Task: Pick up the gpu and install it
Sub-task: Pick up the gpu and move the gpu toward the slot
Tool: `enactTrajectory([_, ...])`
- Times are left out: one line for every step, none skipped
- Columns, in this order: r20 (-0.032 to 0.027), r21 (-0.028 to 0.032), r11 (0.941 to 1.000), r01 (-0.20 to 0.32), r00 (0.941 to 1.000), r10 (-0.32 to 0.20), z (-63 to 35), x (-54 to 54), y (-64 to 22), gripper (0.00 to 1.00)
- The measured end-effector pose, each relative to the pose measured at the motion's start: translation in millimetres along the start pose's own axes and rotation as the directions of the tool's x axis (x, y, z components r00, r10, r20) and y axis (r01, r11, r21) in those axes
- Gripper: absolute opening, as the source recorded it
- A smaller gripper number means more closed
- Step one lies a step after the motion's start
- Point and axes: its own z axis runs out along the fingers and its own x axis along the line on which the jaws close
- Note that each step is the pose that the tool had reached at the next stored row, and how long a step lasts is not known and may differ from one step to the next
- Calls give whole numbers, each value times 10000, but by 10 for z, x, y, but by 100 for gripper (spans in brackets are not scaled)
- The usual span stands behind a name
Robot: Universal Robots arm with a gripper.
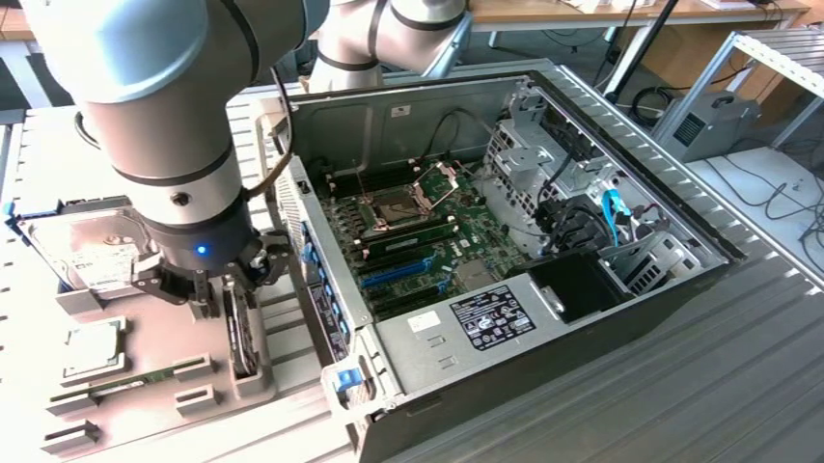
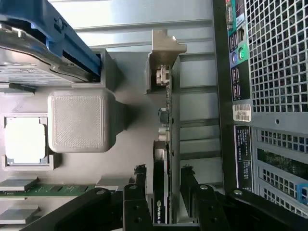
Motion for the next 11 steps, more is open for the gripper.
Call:
enactTrajectory([8, 117, 9999, 4, 10000, -4, 60, 16, 134, 42])
enactTrajectory([8, 117, 9999, 4, 10000, -5, 84, 29, 132, 42])
enactTrajectory([8, 117, 9999, 4, 10000, -4, 84, 29, 132, 42])
enactTrajectory([8, 117, 9999, 4, 10000, -4, 85, 29, 132, 26])
enactTrajectory([11, 120, 9999, 5, 10000, -5, 83, 29, 133, 26])
enactTrajectory([9, 122, 9999, 4, 10000, -4, 54, 28, 134, 26])
enactTrajectory([8, 122, 9999, 4, 10000, -4, 32, 28, 135, 26])
enactTrajectory([9, 122, 9999, 4, 10000, -4, 21, 28, 135, 26])
enactTrajectory([9, 122, 9999, 4, 10000, -5, 17, 27, 135, 26])
enactTrajectory([9, 121, 9999, 4, 10000, -4, 15, 27, 135, 26])
enactTrajectory([9, 122, 9999, 4, 10000, -4, 13, 28, 135, 26])
